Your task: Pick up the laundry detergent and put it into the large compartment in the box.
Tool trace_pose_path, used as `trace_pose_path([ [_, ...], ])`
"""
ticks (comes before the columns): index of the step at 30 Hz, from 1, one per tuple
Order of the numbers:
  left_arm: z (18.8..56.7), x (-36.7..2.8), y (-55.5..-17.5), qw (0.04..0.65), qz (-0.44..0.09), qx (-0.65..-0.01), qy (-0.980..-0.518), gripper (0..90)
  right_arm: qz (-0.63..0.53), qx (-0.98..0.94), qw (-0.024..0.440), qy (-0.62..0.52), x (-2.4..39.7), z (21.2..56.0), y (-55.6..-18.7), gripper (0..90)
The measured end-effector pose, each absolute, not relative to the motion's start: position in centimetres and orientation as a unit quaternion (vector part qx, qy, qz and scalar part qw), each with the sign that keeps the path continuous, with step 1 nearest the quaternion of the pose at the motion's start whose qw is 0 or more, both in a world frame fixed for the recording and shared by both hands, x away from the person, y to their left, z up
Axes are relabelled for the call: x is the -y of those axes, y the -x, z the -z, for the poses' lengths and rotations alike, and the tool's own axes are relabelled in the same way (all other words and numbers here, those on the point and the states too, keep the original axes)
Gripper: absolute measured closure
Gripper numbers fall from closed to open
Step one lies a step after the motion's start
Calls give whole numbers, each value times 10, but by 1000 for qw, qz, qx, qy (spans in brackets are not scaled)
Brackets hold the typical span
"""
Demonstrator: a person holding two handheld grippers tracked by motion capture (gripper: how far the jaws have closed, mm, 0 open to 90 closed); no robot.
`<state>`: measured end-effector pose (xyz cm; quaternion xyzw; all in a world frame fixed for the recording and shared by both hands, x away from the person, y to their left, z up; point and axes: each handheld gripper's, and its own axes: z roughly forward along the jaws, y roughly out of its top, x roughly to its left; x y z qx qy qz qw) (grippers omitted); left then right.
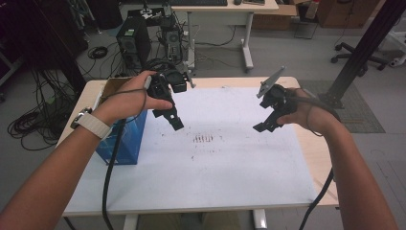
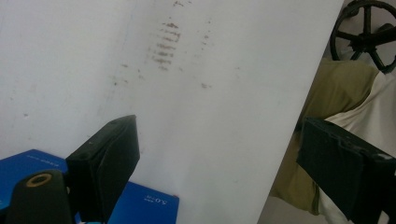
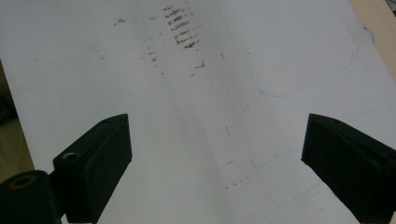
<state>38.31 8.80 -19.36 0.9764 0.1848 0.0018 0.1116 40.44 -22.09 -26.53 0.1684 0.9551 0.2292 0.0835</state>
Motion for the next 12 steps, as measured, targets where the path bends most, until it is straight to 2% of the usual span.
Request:
trace_pose_path([
  [12, 194, -88, -385, 111, -1, -185, -976, 133, -229, -955, 83, -170, 222, 266, -404, 86],
])
